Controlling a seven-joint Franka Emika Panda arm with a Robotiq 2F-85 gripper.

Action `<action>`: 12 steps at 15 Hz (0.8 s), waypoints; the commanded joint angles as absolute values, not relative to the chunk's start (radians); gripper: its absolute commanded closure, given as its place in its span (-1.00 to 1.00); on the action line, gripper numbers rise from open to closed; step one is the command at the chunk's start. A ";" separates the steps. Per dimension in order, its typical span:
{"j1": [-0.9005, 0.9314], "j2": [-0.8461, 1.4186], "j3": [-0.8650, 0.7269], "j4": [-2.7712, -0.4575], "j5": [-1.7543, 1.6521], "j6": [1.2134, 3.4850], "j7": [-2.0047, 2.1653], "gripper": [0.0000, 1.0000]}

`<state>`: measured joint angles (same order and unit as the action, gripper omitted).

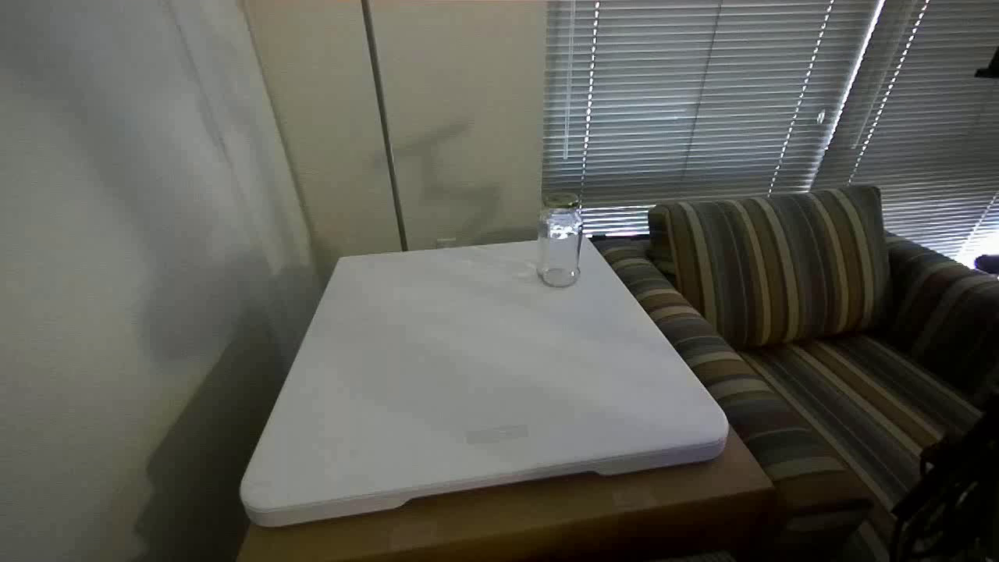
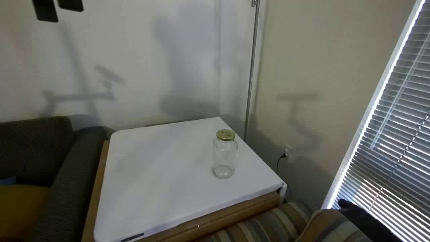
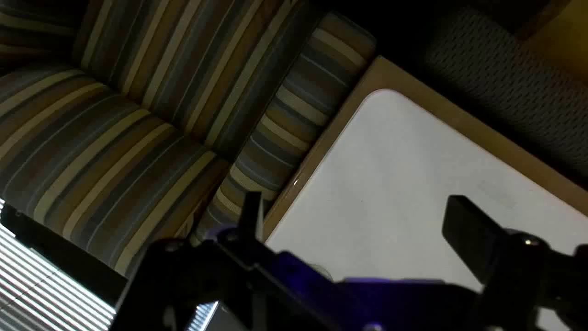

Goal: Uncover the container

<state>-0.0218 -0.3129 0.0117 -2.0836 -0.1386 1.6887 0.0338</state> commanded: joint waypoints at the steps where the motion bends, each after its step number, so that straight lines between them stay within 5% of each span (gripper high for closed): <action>1: -0.018 -0.312 0.009 -2.082 -0.139 1.687 0.035 -1.00; 12: -0.018 -0.256 -0.001 -2.033 -0.124 1.695 0.014 -1.00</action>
<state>-0.0201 -0.3082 0.0110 -2.0790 -0.1370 1.6899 0.0336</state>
